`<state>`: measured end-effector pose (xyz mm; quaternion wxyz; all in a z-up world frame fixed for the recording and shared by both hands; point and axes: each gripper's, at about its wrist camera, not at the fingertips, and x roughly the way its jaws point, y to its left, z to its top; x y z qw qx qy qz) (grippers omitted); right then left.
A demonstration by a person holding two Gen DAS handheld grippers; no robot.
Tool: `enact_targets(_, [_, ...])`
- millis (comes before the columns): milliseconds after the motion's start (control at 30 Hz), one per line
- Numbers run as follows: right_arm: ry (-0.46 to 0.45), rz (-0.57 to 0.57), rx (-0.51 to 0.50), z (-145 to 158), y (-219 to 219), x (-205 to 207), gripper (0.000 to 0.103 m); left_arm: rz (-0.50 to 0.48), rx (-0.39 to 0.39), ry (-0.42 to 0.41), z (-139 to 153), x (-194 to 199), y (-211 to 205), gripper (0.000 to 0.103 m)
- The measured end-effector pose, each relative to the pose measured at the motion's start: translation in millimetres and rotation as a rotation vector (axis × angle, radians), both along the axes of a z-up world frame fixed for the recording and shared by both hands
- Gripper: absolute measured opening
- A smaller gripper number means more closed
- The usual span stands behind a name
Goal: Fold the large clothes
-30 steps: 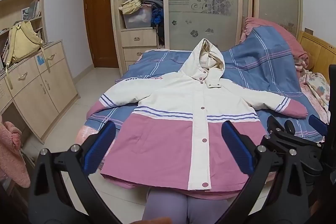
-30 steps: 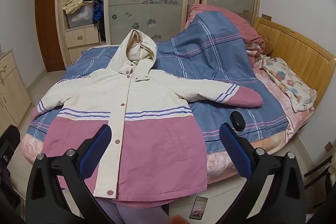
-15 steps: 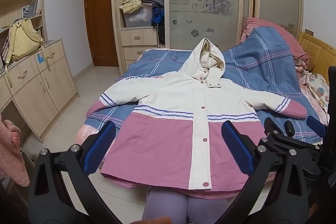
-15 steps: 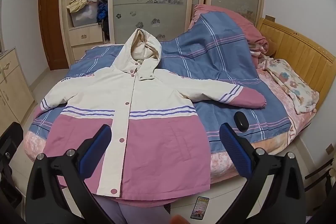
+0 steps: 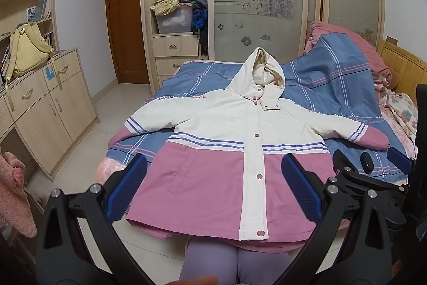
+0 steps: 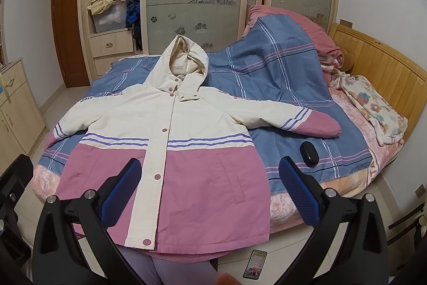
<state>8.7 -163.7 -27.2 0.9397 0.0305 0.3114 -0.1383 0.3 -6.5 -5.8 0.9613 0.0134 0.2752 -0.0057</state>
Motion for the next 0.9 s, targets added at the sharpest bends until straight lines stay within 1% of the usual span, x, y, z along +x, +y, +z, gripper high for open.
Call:
enact_targets(267, [0.001,0.004,-0.004,0.7,1.3,0.7,0.102,0.005,-0.002,-0.003,-2.4,-1.8,-1.2,0.101])
enact_targets(333, [0.002,0.007,-0.006,0.7,2.6,1.4,0.102,0.006,-0.004,-0.002,-5.5,-3.7,5.7,0.101])
enact_targets(900, [0.003,0.011,-0.009,0.0,5.1,2.4,0.102,0.004,-0.006,0.002,-3.3,-2.8,8.2,0.101])
